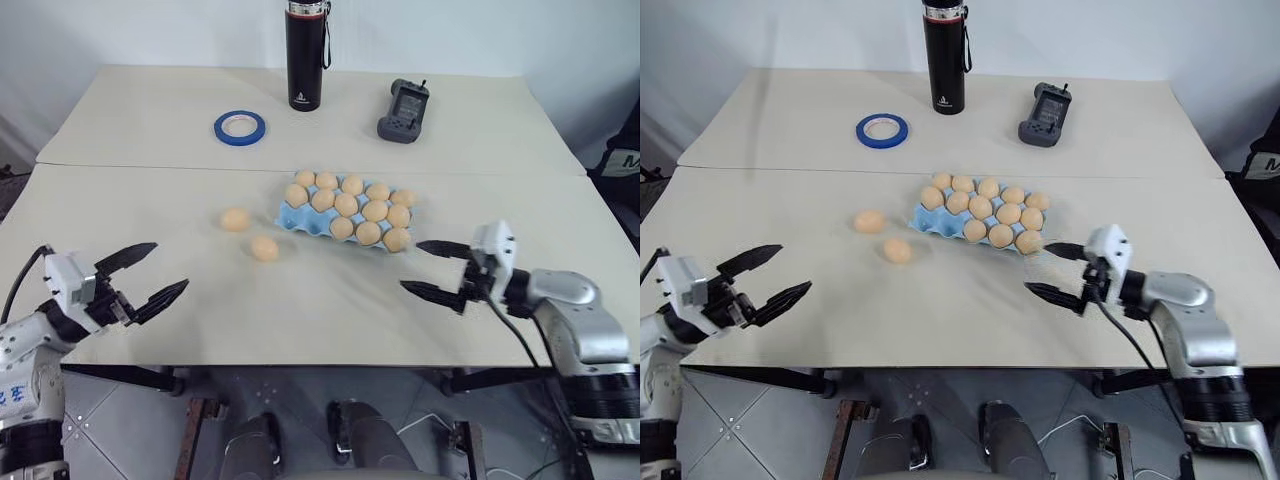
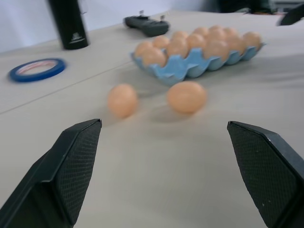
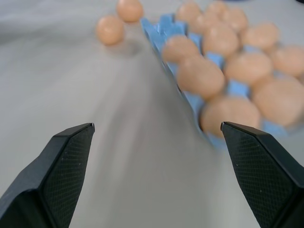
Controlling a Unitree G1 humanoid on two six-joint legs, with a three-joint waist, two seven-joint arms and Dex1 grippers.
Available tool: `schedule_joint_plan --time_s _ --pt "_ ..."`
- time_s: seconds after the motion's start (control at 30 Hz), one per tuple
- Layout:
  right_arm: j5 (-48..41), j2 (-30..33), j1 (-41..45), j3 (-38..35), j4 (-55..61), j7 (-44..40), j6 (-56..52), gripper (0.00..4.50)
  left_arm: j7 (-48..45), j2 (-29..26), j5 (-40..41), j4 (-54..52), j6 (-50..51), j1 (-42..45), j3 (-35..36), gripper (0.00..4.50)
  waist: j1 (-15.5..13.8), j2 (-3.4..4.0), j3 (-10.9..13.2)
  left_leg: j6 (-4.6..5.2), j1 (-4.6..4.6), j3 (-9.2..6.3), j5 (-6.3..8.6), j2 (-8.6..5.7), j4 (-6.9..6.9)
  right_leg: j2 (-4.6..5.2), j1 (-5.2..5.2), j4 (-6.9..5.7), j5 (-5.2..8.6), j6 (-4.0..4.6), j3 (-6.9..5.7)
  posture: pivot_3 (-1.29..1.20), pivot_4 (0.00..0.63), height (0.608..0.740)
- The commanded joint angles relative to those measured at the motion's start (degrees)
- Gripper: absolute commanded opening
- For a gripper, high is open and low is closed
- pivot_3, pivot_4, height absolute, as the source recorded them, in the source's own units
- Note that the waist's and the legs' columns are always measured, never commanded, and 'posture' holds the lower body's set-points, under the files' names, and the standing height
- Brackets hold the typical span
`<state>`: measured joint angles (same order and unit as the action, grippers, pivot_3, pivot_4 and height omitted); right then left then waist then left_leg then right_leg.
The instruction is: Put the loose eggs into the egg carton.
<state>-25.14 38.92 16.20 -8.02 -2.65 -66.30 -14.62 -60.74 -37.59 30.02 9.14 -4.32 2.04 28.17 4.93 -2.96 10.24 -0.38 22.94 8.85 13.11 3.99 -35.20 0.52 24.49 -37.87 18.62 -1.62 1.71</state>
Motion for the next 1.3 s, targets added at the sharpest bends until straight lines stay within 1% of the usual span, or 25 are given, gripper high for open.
schedule_joint_plan --time_s 0.03,0.2,0.33,0.43,0.53,0.63,0.73,0.8,0.83,0.9,1.07,1.3 --pt "-2.96 1.62 -0.56 -3.82 -0.3 -2.54 2.17 4.46 2.86 0.96 2.22 -4.61 -0.9 -2.41 3.53 4.5 -0.06 0.0 0.0 0.01 -0.01 0.0 -0.02 -0.01 0.0 0.0 0.0 -0.01 0.0 0.0 0.0 0.0 0.15 0.74" --pt "-2.79 2.89 -1.37 -4.58 -0.79 -2.95 2.08 4.46 2.91 0.32 3.29 -7.02 -0.46 -7.52 6.79 4.5 -0.07 0.03 0.01 -0.04 -0.01 -0.02 0.0 -0.01 0.0 0.02 -0.03 0.04 -0.02 0.01 0.01 0.0 0.15 0.74" --pt "-2.21 2.86 -0.9 -4.39 -1.36 -2.28 2.28 4.46 3.22 -0.03 3.17 -8.8 -0.28 -8.89 6.84 4.5 -0.16 0.03 0.02 -0.12 0.0 -0.03 0.05 -0.01 0.0 0.03 -0.02 0.05 -0.01 0.03 0.0 0.0 0.15 0.74" --pt "-1.86 2.63 0.01 -3.84 -1.53 -1.62 2.07 4.46 6.85 1.41 2.23 -14.79 1.27 -8.69 3.93 4.5 -0.27 0.03 0.02 -0.2 0.01 -0.04 0.1 -0.04 0.0 0.06 -0.03 0.07 -0.02 0.04 0.0 0.0 0.15 0.74" --pt "-1.33 2.31 0.6 -3.29 -1.59 -0.93 2.05 4.46 12.89 3.72 -0.56 -20.61 3.58 -7.13 -1.21 4.5 -0.42 0.05 0.02 -0.17 0.02 -0.05 0.11 -0.11 0.0 0.13 -0.08 0.1 -0.04 -0.01 0.0 0.0 0.15 0.74" --pt "-1.34 2.15 0.71 -3.17 -1.22 -0.55 2.04 4.46 19.16 6.55 -4.12 -25.13 6.13 -5.44 -6.38 4.5 -0.48 0.06 0.03 -0.1 0.02 -0.05 0.07 -0.15 0.0 0.13 -0.1 0.13 -0.09 -0.09 0.02 0.0 0.15 0.74" --pt "-1.93 2.14 0.21 -3.56 -0.13 -0.3 1.8 4.46 26.26 10.89 -10.24 -27.7 7.92 -2.29 -13.55 4.5 -0.55 0.07 0.03 0.12 0.02 -0.07 -0.07 -0.16 0.0 0.08 -0.11 0.12 -0.1 -0.12 0.03 0.0 0.15 0.74" --pt "-2.21 2.2 -0.27 -3.81 0.45 -0.24 1.72 4.46 32.53 14.28 -14.55 -27.33 9.07 0.12 -16.1 4.5 -0.58 0.07 0.03 0.14 0.02 -0.08 -0.08 -0.17 -0.01 0.05 -0.11 0.11 -0.12 -0.16 0.06 0.0 0.15 0.74" --pt "-2.24 2.24 -0.48 -3.88 0.68 -0.14 1.66 4.46 36.32 15.78 -16.94 -26.89 11.34 1.23 -17.07 4.5 -0.55 0.07 0.03 0.14 0.02 -0.09 -0.09 -0.17 -0.03 0.03 -0.12 0.11 -0.14 -0.19 0.09 0.0 0.15 0.74" --pt "-2.3 2.33 -0.76 -3.98 1.04 0.04 1.53 4.46 40.78 17.53 -20.18 -26.4 14.78 2.56 -18.64 4.5 -0.32 0.07 0.03 0.15 0.02 -0.1 -0.1 -0.16 -0.07 -0.01 -0.13 0.09 -0.16 -0.23 0.12 0.0 0.15 0.74" --pt "-2.34 2.47 -0.97 -3.98 1.85 0.92 1.2 4.46 44.15 22.1 -23.56 -23.23 16.17 5.98 -24.6 4.5 -0.45 0.07 0.03 0.17 0.02 -0.11 -0.13 -0.18 -0.12 -0.03 -0.15 0.05 -0.19 -0.3 0.14 0.0 0.15 0.74" --pt "-2.52 2.61 -1.21 -4.11 3.02 1.81 0.82 4.46 44.74 24.28 -24.91 -15.91 13.81 11.52 -26.94 4.5 -0.59 0.07 0.03 0.19 0.05 -0.13 -0.14 -0.19 -0.35 -0.04 -0.21 0.03 -0.25 -0.38 0.16 0.0 0.15 0.74"
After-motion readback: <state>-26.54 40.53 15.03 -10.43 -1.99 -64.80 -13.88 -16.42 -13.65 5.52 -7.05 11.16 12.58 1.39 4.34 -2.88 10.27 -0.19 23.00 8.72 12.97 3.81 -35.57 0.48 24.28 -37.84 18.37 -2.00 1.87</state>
